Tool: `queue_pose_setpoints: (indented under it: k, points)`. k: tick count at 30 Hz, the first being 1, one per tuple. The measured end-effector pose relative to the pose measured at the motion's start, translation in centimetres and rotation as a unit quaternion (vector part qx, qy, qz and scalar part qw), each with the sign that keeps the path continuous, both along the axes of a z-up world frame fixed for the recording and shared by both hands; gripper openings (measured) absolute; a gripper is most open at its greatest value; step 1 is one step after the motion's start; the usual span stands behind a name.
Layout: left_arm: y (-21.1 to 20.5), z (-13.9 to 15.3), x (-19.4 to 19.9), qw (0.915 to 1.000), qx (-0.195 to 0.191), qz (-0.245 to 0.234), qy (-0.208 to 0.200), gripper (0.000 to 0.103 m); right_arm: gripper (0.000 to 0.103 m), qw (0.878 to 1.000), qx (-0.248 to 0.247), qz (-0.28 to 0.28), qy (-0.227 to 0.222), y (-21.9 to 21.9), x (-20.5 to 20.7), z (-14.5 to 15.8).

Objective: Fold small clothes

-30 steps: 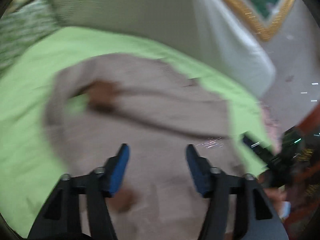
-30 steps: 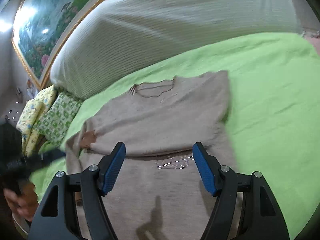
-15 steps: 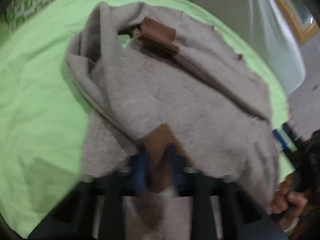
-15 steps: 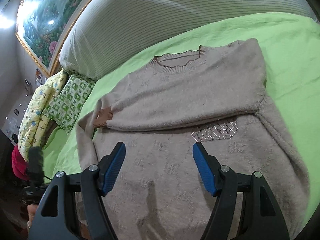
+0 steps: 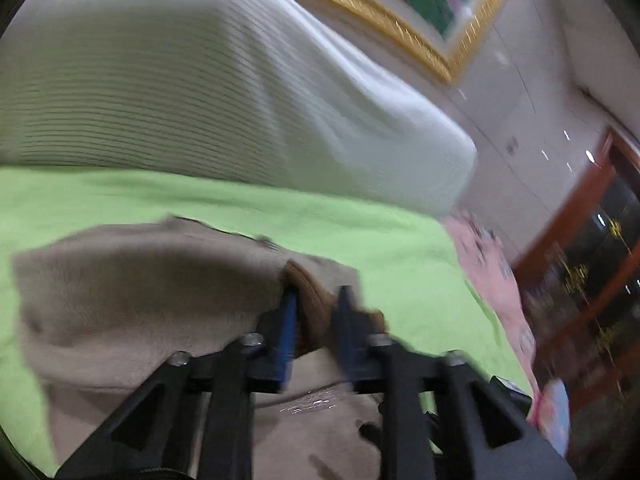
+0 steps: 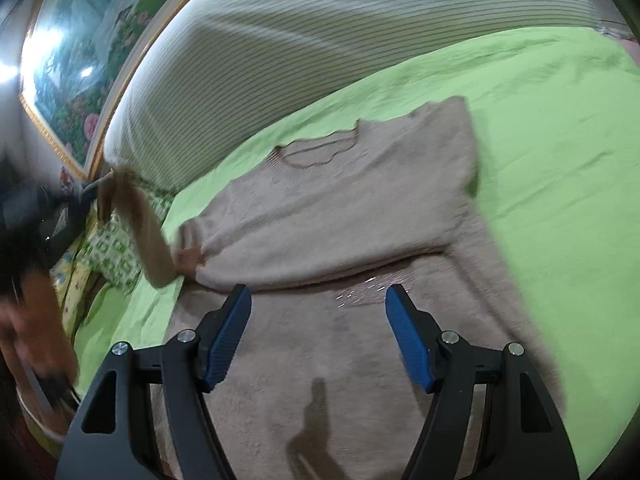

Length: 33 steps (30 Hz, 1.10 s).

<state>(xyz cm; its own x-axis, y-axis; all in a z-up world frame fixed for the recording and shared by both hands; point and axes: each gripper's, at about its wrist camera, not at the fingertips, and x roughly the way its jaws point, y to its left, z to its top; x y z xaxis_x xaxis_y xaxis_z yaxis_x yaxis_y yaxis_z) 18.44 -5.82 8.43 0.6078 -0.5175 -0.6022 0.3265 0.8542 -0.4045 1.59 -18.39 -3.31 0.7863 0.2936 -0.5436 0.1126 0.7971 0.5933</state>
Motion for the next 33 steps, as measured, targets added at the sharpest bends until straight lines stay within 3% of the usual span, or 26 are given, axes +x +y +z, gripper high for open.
queue_pose_setpoints:
  k: [2, 4, 6, 9, 14, 17, 21, 24, 26, 27, 29, 30, 32, 33]
  points:
    - [-1.4, -2.2, 0.6, 0.9993, 0.032, -0.001, 0.016, 0.038, 0.070, 1.000, -0.001, -0.013, 0.004, -0.9, -0.2, 0.0]
    - [-0.8, -4.8, 0.0, 0.9982, 0.036, -0.010, 0.047, 0.038, 0.070, 1.000, -0.002, -0.023, 0.011, -2.0, -0.4, 0.0]
    - [1.5, -7.4, -1.6, 0.9967, 0.042, 0.001, 0.069, 0.038, 0.070, 1.000, -0.008, -0.024, 0.012, -2.6, -0.4, -0.1]
    - [6.9, -10.1, -4.1, 0.9910, 0.101, 0.037, 0.080, 0.041, 0.070, 1.000, -0.009, -0.019, 0.016, -2.9, 0.5, -0.4]
    - [17.1, -13.0, -4.2, 0.9646, 0.205, 0.139, 0.091, 0.045, 0.070, 1.000, 0.009, -0.003, 0.006, -2.3, 3.2, -0.2]
    - [19.5, -14.6, -2.6, 0.9506, 0.246, 0.158, 0.103, 0.045, 0.070, 1.000, 0.013, -0.003, 0.018, -2.0, 5.9, -0.8]
    - [19.9, -15.9, 0.1, 0.9441, 0.263, 0.165, 0.109, 0.045, 0.070, 0.999, -0.003, -0.012, 0.051, -2.1, 10.2, -1.8]
    - [19.7, -16.6, 2.1, 0.9421, 0.260, 0.184, 0.105, 0.047, 0.070, 0.993, -0.071, -0.019, 0.090, -1.8, 13.3, -2.5]
    - [20.2, -16.6, 3.0, 0.9402, 0.239, 0.217, 0.108, 0.047, 0.070, 0.987, -0.088, -0.016, 0.130, -1.7, 15.2, -3.9]
    - [20.7, -16.7, 3.3, 0.9386, 0.226, 0.237, 0.109, 0.048, 0.067, 0.988, -0.087, -0.012, 0.125, -1.4, 15.5, -4.2]
    - [21.8, -16.8, 3.7, 0.9370, 0.189, 0.269, 0.119, 0.047, 0.017, 0.989, -0.085, 0.008, 0.118, -0.7, 16.3, -4.3]
    - [22.0, -16.6, 3.9, 0.9359, 0.176, 0.282, 0.118, 0.040, 0.006, 0.992, -0.056, 0.013, 0.114, -0.8, 16.7, -4.2]
    - [22.8, -15.7, 3.5, 0.9320, 0.152, 0.310, 0.110, 0.029, 0.006, 0.996, -0.047, 0.013, 0.072, -0.8, 16.5, -1.9]
    - [23.3, -14.9, 3.0, 0.9307, 0.138, 0.323, 0.101, 0.029, 0.005, 0.998, -0.051, 0.011, 0.036, -0.9, 15.9, 0.5]
